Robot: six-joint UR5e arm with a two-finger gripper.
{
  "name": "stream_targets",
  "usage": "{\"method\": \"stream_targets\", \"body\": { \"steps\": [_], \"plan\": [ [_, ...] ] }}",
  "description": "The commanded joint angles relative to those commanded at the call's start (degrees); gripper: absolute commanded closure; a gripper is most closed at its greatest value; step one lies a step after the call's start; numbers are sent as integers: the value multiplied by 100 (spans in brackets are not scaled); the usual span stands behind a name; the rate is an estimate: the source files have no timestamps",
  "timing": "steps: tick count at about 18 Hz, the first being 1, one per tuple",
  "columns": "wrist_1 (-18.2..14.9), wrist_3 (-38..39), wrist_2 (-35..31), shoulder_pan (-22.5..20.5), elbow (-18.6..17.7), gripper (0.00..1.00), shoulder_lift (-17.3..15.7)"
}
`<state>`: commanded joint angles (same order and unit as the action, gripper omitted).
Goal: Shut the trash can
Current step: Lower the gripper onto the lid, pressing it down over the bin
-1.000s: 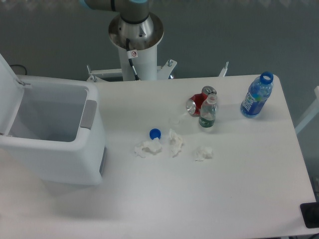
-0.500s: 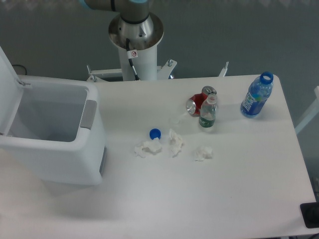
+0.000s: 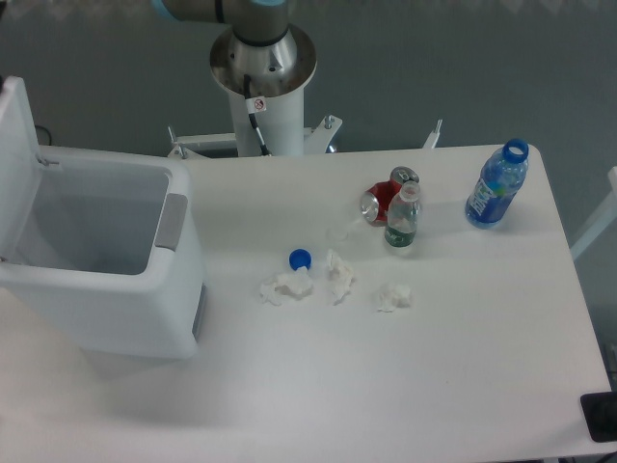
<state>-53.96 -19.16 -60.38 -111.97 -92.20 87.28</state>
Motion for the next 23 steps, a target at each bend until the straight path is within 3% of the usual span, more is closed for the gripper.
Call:
{"method": "stream_targets", "body": {
  "steps": [8, 23],
  "plan": [
    [0, -70, -703, -176, -202, 0, -35],
    [0, -88, -765, -712, -308, 0, 0]
  ]
}}
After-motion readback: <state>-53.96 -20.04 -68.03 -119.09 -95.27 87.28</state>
